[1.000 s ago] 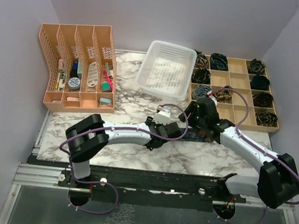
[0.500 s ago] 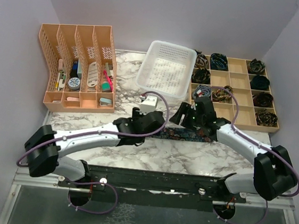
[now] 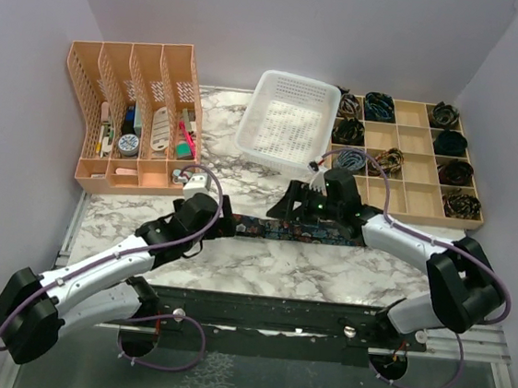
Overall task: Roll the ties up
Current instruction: Roll the tie at the center of the board.
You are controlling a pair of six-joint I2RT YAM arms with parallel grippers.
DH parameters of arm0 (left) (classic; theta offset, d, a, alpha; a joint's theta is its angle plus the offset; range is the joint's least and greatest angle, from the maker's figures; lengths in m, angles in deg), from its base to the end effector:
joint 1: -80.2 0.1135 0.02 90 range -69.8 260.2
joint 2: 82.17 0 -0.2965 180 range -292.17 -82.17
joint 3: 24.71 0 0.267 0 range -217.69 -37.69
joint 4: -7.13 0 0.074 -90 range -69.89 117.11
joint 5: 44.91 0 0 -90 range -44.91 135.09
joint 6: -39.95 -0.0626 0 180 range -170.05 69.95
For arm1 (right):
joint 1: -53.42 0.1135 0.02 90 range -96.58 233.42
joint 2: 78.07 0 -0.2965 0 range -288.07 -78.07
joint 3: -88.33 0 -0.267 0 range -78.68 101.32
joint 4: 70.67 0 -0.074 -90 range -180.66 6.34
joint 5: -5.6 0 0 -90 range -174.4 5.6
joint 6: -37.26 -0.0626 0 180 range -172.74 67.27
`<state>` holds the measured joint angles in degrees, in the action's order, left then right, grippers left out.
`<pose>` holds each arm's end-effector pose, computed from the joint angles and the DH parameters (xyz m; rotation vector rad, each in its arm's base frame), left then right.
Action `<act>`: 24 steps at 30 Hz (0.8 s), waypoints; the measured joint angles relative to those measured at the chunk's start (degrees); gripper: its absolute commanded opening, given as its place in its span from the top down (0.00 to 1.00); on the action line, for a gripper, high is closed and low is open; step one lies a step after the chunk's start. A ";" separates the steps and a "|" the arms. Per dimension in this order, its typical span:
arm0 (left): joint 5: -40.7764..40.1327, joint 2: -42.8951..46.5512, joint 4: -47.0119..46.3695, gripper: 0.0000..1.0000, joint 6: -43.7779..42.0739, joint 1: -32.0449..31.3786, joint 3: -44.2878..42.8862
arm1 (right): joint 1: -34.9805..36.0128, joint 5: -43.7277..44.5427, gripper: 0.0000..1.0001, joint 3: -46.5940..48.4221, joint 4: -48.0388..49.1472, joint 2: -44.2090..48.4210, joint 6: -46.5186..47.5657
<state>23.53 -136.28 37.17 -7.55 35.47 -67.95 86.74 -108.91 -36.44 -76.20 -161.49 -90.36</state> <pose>0.1642 -0.1303 0.2168 -0.1516 2.2506 -0.3981 0.2617 0.2031 0.2092 -0.1828 2.3346 1.1334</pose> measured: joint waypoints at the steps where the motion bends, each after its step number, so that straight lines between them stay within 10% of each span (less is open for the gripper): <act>1: 1.22 0.68 -0.48 0.01 0.00 1.18 0.74 | 0.50 0.00 0.11 0.00 0.15 -0.15 0.09; 14: 13.75 2.80 -7.56 0.01 2.71 11.43 6.73 | 4.81 0.00 0.13 2.75 -0.22 -5.53 -1.38; 24: 14.97 4.42 -7.96 0.01 3.58 13.18 8.20 | 6.08 1.49 0.38 5.68 -2.10 -10.32 -2.43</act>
<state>38.50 -131.86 29.22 -3.97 48.65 -59.76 92.81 -107.42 -30.76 -78.29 -171.80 -92.79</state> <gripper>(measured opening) 0.989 0.669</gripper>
